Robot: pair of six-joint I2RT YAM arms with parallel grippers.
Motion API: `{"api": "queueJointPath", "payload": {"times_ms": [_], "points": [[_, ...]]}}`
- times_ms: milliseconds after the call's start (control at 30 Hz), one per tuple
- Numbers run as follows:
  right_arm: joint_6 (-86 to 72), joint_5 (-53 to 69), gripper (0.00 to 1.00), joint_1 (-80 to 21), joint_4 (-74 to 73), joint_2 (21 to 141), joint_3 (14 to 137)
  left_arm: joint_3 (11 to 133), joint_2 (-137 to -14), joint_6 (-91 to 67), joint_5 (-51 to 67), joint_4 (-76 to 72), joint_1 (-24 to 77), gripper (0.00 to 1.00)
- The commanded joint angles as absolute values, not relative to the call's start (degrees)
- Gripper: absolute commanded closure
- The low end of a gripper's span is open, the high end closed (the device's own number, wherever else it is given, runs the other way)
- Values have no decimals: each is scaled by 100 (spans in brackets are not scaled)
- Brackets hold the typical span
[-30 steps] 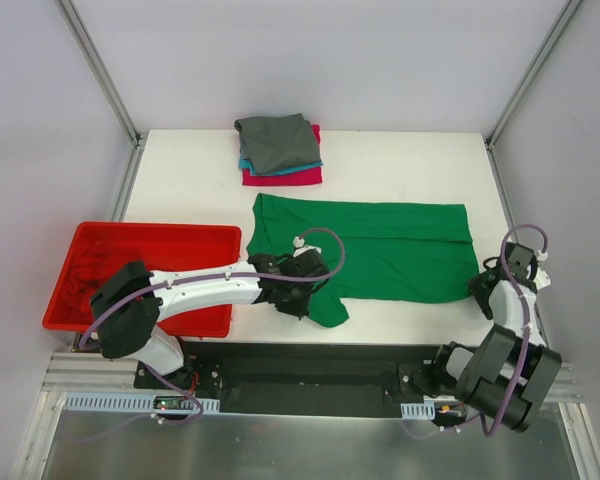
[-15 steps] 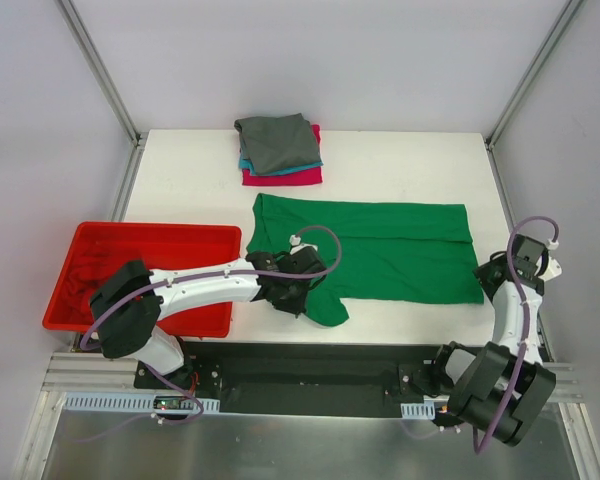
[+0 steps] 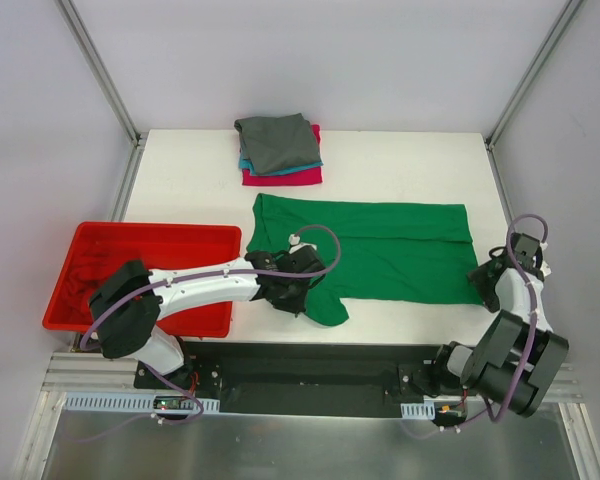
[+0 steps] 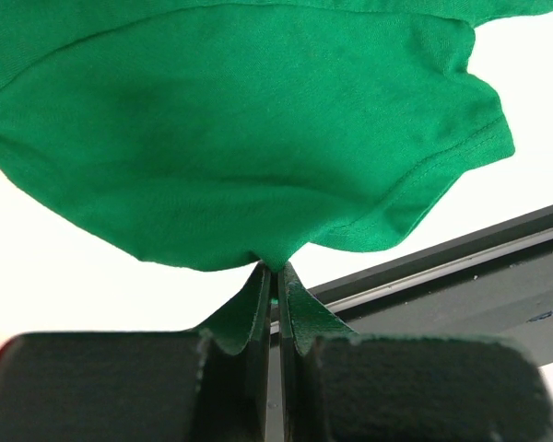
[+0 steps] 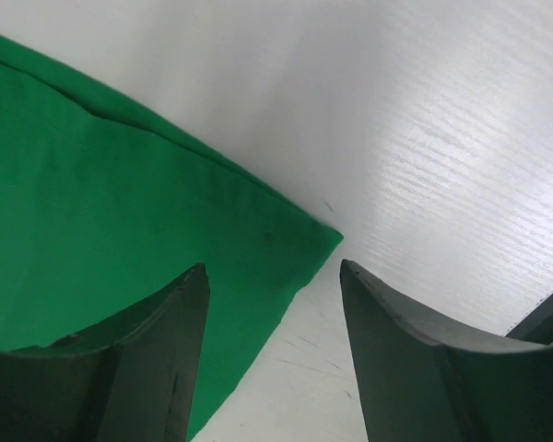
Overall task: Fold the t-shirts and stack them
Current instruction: Grap the side of the flattened tshirt closest away from the robot with both arms
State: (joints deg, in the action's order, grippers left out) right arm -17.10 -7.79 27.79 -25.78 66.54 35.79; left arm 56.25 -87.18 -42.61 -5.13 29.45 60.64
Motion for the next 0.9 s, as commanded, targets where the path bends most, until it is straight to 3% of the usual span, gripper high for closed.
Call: {"api": "queueJointPath", "payload": {"times_ms": [0,367,533,867], "points": [[-1705,-703,40,2821,-2452,7083,3850,5537,-8455,-4227,-624,3050,5994,100],[-1810,-861,49,2821,-2259,7822,3779,5432,-8358,-4236,-633,3050,5941,100],[-1820,-923,58,2821,-2285,7796,3779,5405,-8288,-4263,-650,3041,5906,100],[-1626,-230,90,2813,-1952,7462,3612,5423,-7946,-4149,-352,2752,5669,100]]}}
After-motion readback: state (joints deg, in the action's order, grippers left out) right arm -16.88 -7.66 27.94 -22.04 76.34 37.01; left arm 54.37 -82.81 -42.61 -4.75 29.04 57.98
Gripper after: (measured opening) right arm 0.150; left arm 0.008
